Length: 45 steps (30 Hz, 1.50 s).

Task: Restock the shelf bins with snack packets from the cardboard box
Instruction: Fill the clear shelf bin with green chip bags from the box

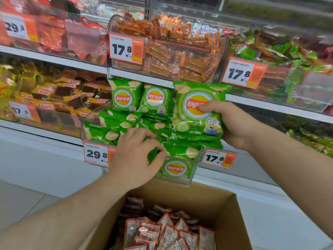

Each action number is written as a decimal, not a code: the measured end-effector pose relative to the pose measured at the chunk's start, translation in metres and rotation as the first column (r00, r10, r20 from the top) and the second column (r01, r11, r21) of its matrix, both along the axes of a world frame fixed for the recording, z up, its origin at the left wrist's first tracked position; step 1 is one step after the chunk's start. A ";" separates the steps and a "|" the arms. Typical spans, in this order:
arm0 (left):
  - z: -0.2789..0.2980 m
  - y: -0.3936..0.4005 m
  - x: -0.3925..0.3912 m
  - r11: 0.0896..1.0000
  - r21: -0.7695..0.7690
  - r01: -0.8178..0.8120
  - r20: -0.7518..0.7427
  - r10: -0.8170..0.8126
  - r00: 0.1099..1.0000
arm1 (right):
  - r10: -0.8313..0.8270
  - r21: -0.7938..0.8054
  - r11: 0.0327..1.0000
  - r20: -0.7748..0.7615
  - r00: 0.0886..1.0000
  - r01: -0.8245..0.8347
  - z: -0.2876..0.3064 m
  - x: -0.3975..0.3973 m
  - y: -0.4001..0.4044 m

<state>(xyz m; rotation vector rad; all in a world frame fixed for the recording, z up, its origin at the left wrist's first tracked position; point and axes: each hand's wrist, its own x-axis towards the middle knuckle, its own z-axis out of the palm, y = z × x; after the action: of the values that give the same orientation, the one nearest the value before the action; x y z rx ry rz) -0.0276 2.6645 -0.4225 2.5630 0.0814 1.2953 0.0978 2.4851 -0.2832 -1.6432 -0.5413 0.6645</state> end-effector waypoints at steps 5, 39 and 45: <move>-0.017 0.005 0.005 0.991 0.094 -0.091 -0.196 0.108 0.975 | 0.002 -0.084 0.996 -0.103 0.995 -0.010 -0.001 0.038 0.029; -0.036 0.009 0.021 0.990 -0.137 0.024 -0.162 -0.046 0.986 | -0.061 -0.134 0.989 0.018 0.998 0.063 -0.028 0.114 0.075; -0.039 0.010 0.025 0.986 -0.155 0.062 -0.118 -0.081 0.990 | -0.110 -0.064 0.992 0.042 0.993 0.113 -0.037 0.137 0.078</move>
<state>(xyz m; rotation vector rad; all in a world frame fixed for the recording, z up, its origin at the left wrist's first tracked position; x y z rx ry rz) -0.0029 2.6743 -0.4613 2.4905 0.1063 1.0610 0.2348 2.5630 -0.3203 -1.7382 -0.4550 0.5752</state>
